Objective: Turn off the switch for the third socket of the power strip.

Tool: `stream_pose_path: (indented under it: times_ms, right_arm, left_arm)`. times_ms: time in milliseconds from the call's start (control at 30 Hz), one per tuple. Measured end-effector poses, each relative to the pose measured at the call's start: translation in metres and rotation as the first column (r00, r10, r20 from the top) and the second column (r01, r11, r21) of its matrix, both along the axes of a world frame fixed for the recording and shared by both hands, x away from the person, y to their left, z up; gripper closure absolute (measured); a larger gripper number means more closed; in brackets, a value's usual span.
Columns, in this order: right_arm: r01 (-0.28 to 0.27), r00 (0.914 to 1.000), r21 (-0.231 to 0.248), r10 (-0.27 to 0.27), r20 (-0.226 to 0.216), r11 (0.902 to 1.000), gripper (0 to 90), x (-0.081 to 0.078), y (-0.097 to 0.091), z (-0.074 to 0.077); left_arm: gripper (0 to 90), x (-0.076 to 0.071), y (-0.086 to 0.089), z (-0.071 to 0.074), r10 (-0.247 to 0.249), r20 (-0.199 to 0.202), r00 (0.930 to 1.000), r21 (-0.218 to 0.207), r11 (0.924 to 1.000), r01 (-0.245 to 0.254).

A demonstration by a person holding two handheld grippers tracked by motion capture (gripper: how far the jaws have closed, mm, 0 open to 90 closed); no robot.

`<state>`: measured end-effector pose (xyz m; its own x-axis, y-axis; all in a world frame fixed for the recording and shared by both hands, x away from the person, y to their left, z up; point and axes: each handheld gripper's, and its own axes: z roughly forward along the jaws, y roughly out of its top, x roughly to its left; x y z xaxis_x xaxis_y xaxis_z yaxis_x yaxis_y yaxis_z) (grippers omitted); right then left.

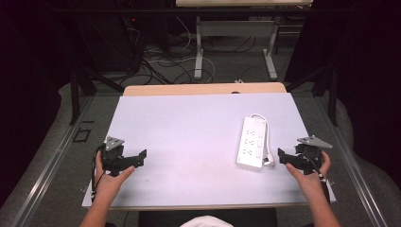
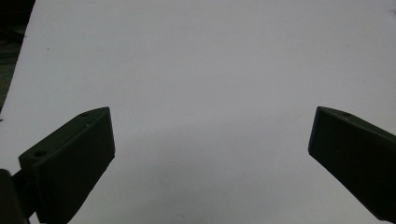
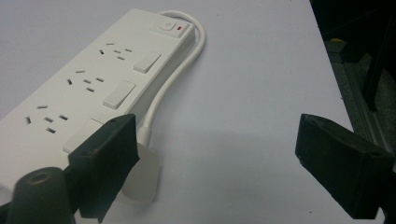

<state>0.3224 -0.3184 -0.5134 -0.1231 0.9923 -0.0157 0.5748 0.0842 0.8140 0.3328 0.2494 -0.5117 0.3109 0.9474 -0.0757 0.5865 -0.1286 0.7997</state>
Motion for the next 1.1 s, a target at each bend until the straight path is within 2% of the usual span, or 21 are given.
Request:
stream_pose_path:
  times_ms: [33,100,200,233,333,600,767,933,967,1100]
  right_arm:
    - [-0.008,0.9999,-0.002,0.008,-0.012,1.0000,14.8,0.000,0.000,0.001]
    - [-0.013,0.9998,0.001,0.013,-0.013,0.9999,15.0,0.000,0.000,0.001]
    - [-0.009,0.9999,-0.007,0.009,-0.007,0.9999,15.4,0.000,0.001,0.001]
    - [-0.016,0.9996,-0.010,0.016,-0.023,0.9998,15.5,0.000,0.000,0.003]
    - [-0.018,0.9997,-0.001,0.018,-0.018,0.9998,17.1,0.000,-0.001,0.003]
    - [-0.043,0.9965,0.012,0.044,-0.071,0.9990,23.2,0.002,-0.003,0.007]
    - [-0.054,0.9931,0.017,0.055,-0.103,0.9984,24.7,0.003,-0.001,0.012]
    - [-0.066,0.9901,0.022,0.068,-0.123,0.9976,26.6,0.005,0.001,0.016]
    - [-0.068,0.9893,0.021,0.070,-0.128,0.9975,27.5,0.006,0.001,0.017]
    - [-0.081,0.9877,0.013,0.082,-0.133,0.9966,30.6,0.006,0.004,0.021]
  left_arm:
    - [0.3,0.000,0.000,0.000,0.000,-0.001,1.0000,0.003,1.0000,0.000]
    - [0.3,-0.001,0.000,0.001,-0.002,-0.011,0.9999,0.013,0.9999,0.002]
    - [0.4,-0.001,-0.001,0.001,-0.010,-0.003,0.9999,0.031,0.9995,0.010]
    - [0.5,-0.001,-0.001,0.002,-0.014,-0.002,0.9999,0.032,0.9994,0.014]
    - [0.8,-0.001,-0.003,0.002,-0.009,0.002,1.0000,0.023,0.9997,0.009]
    - [1.4,-0.002,-0.002,0.005,-0.010,-0.001,0.9999,0.038,0.9992,0.010]
    - [1.7,-0.003,-0.001,0.008,-0.016,-0.018,0.9997,0.042,0.9990,0.017]
    - [2.1,-0.003,-0.001,0.011,-0.026,-0.019,0.9995,0.041,0.9988,0.026]
    - [2.3,-0.003,-0.001,0.011,-0.033,-0.030,0.9990,0.048,0.9983,0.034]
    - [2.5,-0.003,-0.004,0.011,-0.035,-0.024,0.9991,0.040,0.9985,0.036]
